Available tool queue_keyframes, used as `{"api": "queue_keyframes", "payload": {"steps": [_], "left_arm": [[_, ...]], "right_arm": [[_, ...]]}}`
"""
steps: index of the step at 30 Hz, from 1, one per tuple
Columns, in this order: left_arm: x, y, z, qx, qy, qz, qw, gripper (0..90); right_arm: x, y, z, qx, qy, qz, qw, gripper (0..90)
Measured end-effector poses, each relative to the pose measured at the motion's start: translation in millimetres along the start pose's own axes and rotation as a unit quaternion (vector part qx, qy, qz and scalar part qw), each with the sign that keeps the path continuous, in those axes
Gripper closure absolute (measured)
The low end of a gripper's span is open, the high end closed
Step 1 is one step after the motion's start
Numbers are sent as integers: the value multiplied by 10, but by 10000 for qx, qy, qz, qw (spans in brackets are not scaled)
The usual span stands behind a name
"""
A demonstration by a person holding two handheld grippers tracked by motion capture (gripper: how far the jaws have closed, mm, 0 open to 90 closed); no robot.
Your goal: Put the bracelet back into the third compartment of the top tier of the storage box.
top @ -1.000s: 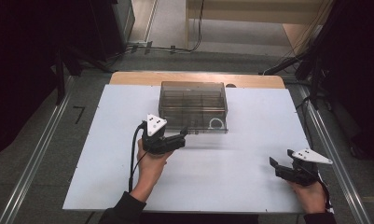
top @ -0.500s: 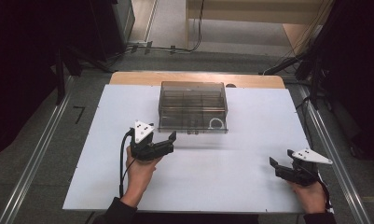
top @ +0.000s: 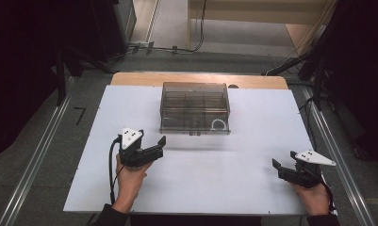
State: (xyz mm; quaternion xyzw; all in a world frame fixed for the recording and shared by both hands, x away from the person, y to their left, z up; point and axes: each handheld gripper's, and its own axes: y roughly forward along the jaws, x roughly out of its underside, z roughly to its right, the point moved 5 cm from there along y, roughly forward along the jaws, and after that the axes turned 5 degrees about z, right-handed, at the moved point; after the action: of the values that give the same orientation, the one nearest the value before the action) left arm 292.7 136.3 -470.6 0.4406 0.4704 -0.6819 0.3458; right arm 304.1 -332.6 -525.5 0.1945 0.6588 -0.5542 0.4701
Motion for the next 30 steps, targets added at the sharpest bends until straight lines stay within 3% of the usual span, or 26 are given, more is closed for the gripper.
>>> {"api": "queue_keyframes", "payload": {"steps": [15,30], "left_arm": [[255,-126,-301,-312,-102,-285,9991,165],[379,-290,-522,-508,-163,-378,9979,165]], "right_arm": [[4,-13,-1,-11,20,-1,10000,204],[14,-10,0,-4,5,-19,10000,203]]}}
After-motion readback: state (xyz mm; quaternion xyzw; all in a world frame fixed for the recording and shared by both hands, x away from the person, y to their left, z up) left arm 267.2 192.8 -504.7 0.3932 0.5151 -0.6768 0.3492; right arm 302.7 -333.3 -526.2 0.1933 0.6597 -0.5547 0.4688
